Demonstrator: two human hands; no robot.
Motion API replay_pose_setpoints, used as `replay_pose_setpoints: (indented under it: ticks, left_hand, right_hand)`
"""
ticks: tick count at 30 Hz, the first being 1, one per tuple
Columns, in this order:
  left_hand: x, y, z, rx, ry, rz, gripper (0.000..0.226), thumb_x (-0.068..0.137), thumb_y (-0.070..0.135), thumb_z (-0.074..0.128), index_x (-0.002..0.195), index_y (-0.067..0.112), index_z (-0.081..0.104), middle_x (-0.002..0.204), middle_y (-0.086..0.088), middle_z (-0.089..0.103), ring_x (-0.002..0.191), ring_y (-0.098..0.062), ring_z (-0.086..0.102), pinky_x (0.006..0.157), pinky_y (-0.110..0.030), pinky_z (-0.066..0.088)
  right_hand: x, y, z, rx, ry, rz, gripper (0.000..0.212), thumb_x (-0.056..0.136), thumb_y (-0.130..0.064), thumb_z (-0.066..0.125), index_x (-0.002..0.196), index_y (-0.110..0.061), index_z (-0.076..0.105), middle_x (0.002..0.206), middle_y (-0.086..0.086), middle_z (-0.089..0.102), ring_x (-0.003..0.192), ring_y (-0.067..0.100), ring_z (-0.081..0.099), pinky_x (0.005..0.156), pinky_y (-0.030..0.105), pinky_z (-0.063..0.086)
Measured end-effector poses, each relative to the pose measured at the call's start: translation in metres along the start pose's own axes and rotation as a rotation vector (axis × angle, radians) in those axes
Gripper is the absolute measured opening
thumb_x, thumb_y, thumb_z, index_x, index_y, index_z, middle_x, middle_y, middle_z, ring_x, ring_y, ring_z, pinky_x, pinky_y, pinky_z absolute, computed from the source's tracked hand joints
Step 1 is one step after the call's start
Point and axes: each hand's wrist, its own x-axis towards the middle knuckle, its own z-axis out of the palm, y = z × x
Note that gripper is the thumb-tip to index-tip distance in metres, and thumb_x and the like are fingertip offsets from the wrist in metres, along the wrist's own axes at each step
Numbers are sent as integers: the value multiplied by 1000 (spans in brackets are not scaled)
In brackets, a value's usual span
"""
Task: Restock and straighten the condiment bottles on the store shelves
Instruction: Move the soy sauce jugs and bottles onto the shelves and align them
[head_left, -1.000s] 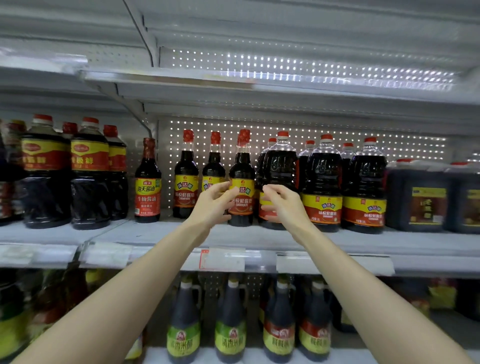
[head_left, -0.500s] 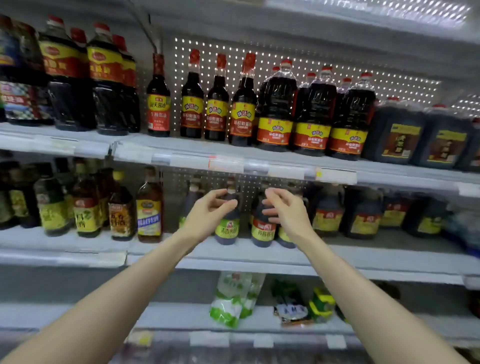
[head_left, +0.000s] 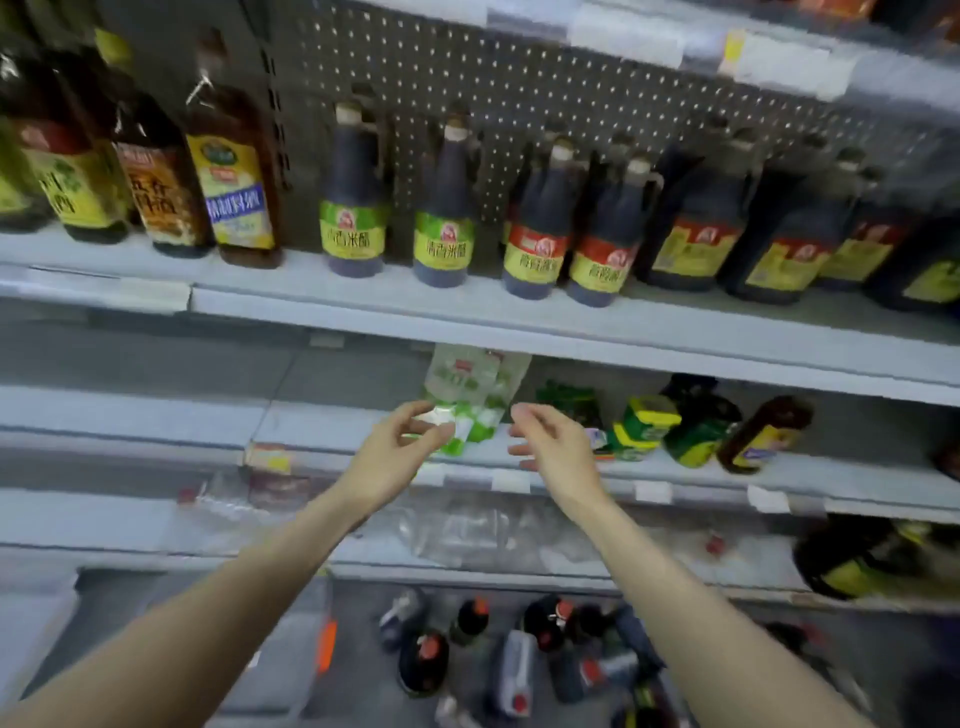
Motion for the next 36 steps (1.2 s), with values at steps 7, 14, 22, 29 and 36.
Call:
replay_pose_setpoints:
  ticks: [7, 14, 22, 29, 36]
  left_hand:
    - [-5, -146, 52, 5, -8, -249, 42, 92, 25, 64, 131, 16, 53, 108, -7, 61, 89, -10, 59, 68, -19, 46]
    - [-21, -272, 88, 4, 31, -440, 30, 92, 22, 62, 120, 20, 53, 97, 3, 61, 81, 2, 56, 71, -17, 44]
    - [-39, -400, 105, 17, 67, -606, 34, 82, 45, 68, 110, 30, 55, 101, -4, 64, 87, -13, 60, 72, -24, 46]
    - [-38, -497, 110, -13, 101, -749, 33, 90, 32, 66, 120, 22, 54, 105, -7, 63, 96, -16, 61, 74, -23, 46]
    - [-42, -583, 111, 4, 86, -827, 33, 93, 29, 61, 124, 21, 54, 107, -7, 64, 99, -19, 62, 75, -25, 49]
  right_hand:
    - [-7, 154, 22, 10, -80, 173, 9, 95, -23, 59, 87, -26, 63, 78, -5, 65, 66, 11, 61, 62, 19, 47]
    - [-12, 294, 50, -52, -167, 336, 9, 94, -24, 61, 86, -25, 65, 84, 0, 69, 76, 17, 65, 67, 24, 51]
    - [-30, 432, 99, -119, -239, 488, 19, 94, -25, 62, 76, -31, 61, 72, -4, 66, 81, 26, 66, 82, 44, 51]
    - [-34, 527, 140, -156, -252, 566, 17, 91, -32, 65, 82, -18, 66, 76, 5, 69, 84, 30, 67, 83, 51, 53]
    - [-36, 602, 176, -165, -324, 617, 27, 92, -25, 64, 91, 1, 65, 76, 7, 65, 67, 8, 56, 60, 10, 39]
